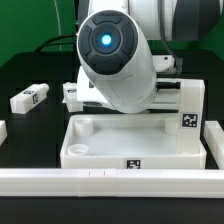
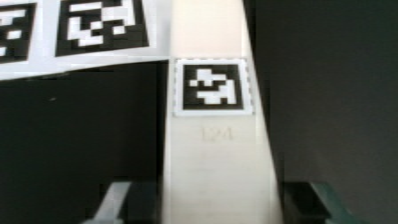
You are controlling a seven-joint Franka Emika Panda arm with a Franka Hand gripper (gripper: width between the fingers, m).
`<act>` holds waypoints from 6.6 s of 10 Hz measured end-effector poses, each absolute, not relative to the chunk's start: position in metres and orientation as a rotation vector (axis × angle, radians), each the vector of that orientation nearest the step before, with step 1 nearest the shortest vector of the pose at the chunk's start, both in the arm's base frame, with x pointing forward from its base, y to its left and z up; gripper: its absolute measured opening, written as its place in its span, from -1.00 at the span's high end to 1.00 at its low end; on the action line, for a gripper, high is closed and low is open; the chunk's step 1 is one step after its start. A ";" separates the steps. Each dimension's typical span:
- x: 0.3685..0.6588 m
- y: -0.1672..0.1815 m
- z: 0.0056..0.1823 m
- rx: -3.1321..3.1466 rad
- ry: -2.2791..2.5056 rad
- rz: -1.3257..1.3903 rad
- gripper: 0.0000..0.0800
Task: Assemble desk
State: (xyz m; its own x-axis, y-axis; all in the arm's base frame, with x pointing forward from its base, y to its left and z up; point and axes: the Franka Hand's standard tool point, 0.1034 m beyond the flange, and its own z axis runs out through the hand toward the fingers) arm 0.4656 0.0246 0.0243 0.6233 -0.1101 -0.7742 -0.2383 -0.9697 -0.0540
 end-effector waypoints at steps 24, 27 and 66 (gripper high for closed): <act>0.618 -0.025 0.165 -3.066 0.200 -0.486 0.27; 0.620 -0.033 0.164 -3.063 0.200 -0.688 0.27; 0.620 -0.072 0.141 -3.083 0.117 -1.010 0.27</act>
Offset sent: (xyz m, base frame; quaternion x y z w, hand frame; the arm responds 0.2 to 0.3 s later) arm 0.0234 -0.0138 0.0638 -0.0391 -0.0015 -0.0703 0.9968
